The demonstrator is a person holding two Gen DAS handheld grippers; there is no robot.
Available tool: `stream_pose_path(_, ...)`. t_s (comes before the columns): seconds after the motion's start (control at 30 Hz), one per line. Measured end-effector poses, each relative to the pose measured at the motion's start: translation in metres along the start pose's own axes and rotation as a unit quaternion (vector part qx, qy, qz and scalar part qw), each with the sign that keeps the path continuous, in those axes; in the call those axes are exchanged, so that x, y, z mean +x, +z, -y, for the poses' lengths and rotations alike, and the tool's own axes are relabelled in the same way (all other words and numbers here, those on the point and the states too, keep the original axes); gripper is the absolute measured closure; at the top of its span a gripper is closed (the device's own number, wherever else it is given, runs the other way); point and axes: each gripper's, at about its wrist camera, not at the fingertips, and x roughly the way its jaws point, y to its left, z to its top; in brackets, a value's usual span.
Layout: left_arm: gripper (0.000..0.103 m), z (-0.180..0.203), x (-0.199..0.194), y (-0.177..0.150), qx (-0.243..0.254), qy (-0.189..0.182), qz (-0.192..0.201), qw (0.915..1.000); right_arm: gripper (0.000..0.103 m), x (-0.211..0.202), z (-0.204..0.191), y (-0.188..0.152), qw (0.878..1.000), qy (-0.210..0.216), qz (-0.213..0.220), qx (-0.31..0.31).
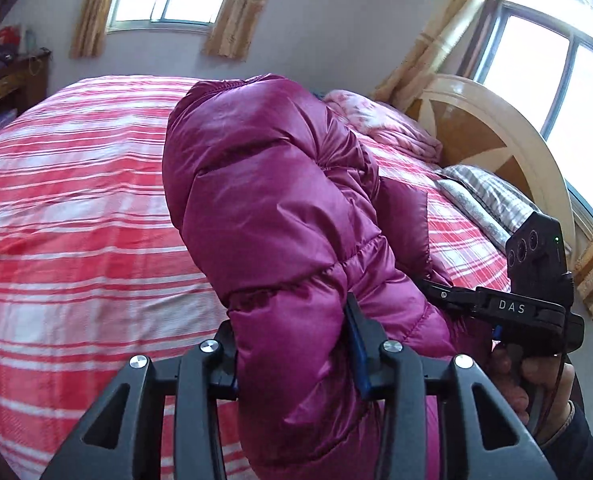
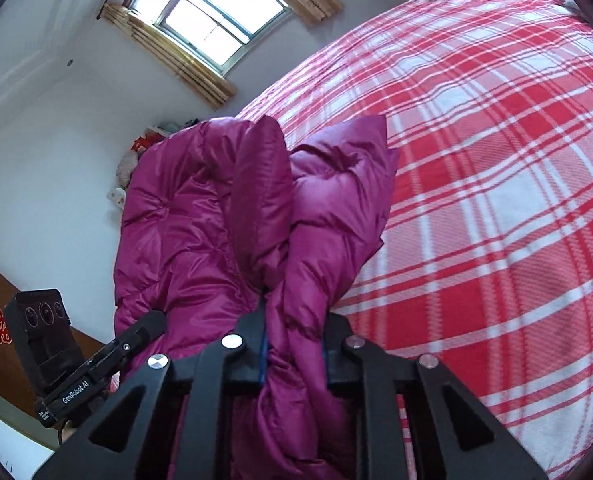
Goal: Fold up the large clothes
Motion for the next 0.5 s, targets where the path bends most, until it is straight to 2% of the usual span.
stream_pose_path(0.3,0.062,-0.068,-0.063,-0.015,-0.039,0.07,0.037,0.9961,0.082,0.087,-0.088,-0.006,0.996,0.048,-0.056,-0.053)
stream_pose_path(0.5,0.062,-0.1,-0.081,-0.025,-0.062,0.106,0.047,0.9913,0.082,0.142,-0.127,-0.008,0.991,0.062,-0.086,-0.076)
